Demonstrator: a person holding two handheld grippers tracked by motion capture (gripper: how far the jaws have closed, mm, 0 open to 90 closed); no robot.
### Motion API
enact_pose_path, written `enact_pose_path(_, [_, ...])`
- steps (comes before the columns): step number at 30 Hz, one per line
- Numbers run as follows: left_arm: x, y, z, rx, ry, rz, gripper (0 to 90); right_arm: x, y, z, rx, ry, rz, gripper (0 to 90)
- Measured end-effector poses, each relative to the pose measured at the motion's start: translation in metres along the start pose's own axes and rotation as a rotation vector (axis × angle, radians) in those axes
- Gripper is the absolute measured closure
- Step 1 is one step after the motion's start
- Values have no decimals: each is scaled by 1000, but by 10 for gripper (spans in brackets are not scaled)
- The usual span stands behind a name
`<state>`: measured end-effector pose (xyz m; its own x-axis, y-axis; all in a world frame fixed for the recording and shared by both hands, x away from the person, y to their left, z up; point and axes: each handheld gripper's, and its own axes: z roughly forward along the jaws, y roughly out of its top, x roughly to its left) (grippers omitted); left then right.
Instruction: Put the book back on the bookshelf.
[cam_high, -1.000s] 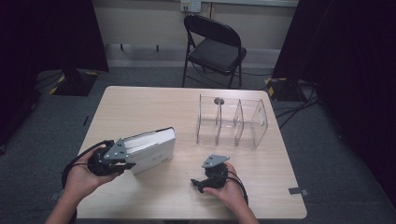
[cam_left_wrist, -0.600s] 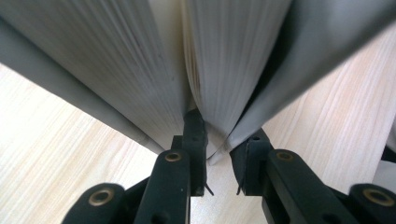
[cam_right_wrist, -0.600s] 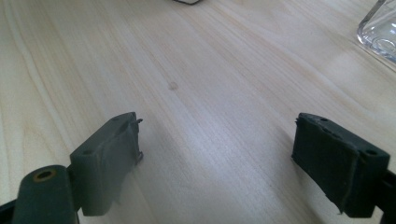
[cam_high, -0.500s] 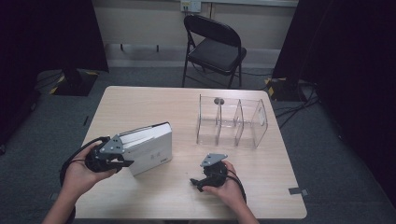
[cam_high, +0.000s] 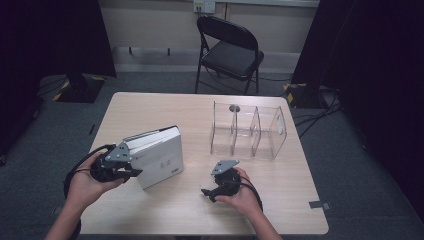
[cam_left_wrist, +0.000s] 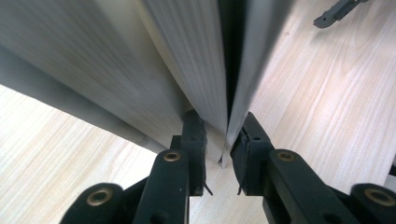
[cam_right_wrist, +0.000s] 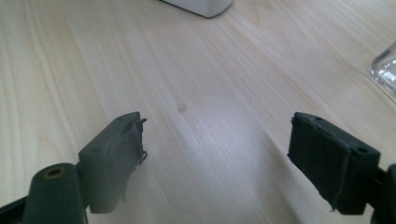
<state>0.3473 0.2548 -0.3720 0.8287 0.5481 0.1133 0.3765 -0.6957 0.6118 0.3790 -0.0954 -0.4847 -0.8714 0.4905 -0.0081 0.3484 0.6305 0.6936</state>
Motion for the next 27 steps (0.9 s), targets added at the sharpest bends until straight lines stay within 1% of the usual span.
enact_pose_path(1, [-1,0,0,3,-1,1,762,0,3,-1,5,-2,-16,176])
enact_pose_path(2, [-1,0,0,3,-1,1,762,0,3,-1,5,-2,-16,176])
enact_pose_path(3, [0,1,0,12,-3,9,762,-1,5,-1,3,9,-24,178])
enact_pose_path(4, [-1,1,0,5,0,-4,762,-2,9,-1,10,23,-40,181])
enact_pose_path(5, [-1,0,0,0,2,-10,761,-3,12,-2,11,22,-39,181])
enact_pose_path(6, [-1,0,0,0,2,-10,760,-3,12,-2,11,22,-39,181])
enact_pose_path(7, [-1,-1,1,-7,6,-11,759,-3,17,-2,9,33,-46,183])
enact_pose_path(9, [0,-2,1,-8,7,-12,758,-3,19,-2,9,33,-52,186])
enact_pose_path(10, [-1,-2,1,-12,11,-19,756,-3,21,-2,13,40,-58,197])
enact_pose_path(11, [-1,-2,1,-13,12,-19,756,-2,26,-1,17,56,-65,197])
enact_pose_path(14, [0,-2,1,-17,10,-35,750,-1,33,0,17,82,-88,197])
enact_pose_path(15, [1,-2,1,-11,13,-31,747,-1,35,1,20,76,-98,197])
enact_pose_path(18, [0,-2,0,-13,18,-48,739,0,43,2,43,90,-114,197])
enact_pose_path(19, [1,-3,0,-12,16,-50,732,0,45,3,45,100,-123,197])
enact_pose_path(20, [1,-3,0,-12,16,-50,726,0,45,3,45,100,-123,197])
enact_pose_path(21, [2,-3,0,-10,18,-53,713,0,49,3,50,112,-129,197])
enact_pose_path(22, [2,-4,0,-19,18,-63,698,0,52,3,52,110,-135,197])
enact_pose_path(23, [3,-5,0,-23,28,-72,682,0,54,3,55,104,-144,197])
enact_pose_path(24, [3,-5,0,-23,28,-72,678,0,54,3,55,104,-144,197])
enact_pose_path(25, [2,-6,0,-14,35,-70,673,0,58,3,54,116,-146,197])
enact_pose_path(26, [2,-6,0,-14,35,-70,656,0,60,3,61,115,-141,197])
enact_pose_path(27, [2,-8,0,-19,36,-81,640,-1,62,3,65,115,-159,197])
